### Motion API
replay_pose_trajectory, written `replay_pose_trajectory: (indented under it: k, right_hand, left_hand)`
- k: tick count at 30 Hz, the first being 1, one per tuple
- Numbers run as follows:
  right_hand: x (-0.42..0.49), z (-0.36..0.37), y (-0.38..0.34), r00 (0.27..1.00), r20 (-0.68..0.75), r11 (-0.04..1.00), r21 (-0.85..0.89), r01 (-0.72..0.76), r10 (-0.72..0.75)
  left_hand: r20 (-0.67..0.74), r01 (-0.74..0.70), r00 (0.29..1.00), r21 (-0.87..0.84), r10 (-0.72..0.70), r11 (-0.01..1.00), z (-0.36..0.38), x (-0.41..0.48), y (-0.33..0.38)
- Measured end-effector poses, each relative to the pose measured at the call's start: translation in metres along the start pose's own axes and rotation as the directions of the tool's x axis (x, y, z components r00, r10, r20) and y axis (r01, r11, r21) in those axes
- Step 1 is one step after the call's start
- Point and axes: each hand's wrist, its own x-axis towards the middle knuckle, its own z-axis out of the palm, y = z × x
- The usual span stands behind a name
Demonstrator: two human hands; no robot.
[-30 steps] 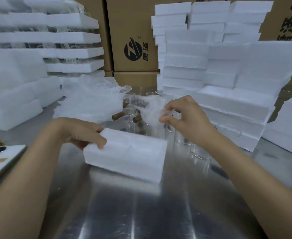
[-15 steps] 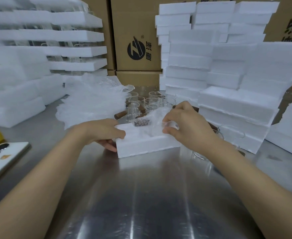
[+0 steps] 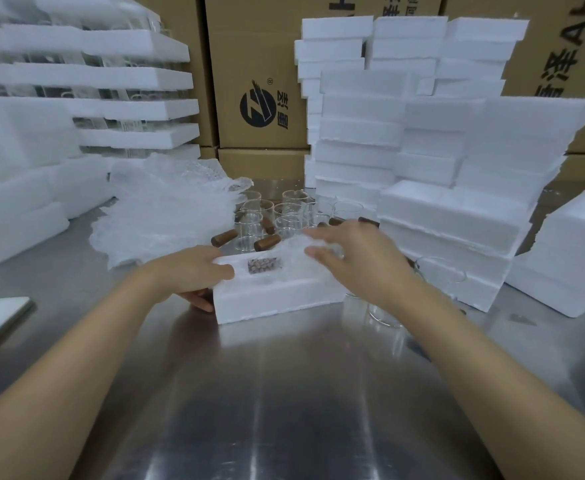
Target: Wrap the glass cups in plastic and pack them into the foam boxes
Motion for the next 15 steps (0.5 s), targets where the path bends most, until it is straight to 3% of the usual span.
replay_pose_trajectory:
  k: [2,4,7,9,12,15]
  right_hand:
    - [0.003,-0.018,0.012,0.956,-0.293,0.998,-0.056,-0.02,0.003]
    - [0.005,-0.035,0.031,0.89,-0.454,0.961,-0.226,-0.162,0.044]
    - [0.0,-0.046,0.059,0.886,-0.37,0.835,-0.362,-0.415,0.279]
    - [-0.001,-0.047,0.068,0.877,-0.282,0.796,-0.375,-0.474,0.389]
    - [0.001,-0.042,0.074,0.891,-0.223,0.787,-0.417,-0.454,0.395]
    - [0.001,-0.039,0.075,0.89,-0.252,0.787,-0.417,-0.454,0.38]
  left_hand:
    - [0.001,-0.005,1.0,0.012,0.005,1.0,0.0,0.001,0.001]
    - [0.006,-0.008,1.0,0.009,0.008,1.0,0.0,0.001,0.002]
    - [0.003,-0.002,1.0,0.013,0.002,1.0,0.001,0.003,0.001]
    - [0.004,-0.004,1.0,0.02,0.004,1.0,0.0,0.004,0.0]
    - [0.007,-0.009,1.0,0.033,0.009,0.999,0.0,0.005,-0.001]
    - [0.002,-0.01,1.0,0.042,0.01,0.999,0.001,0.006,-0.001]
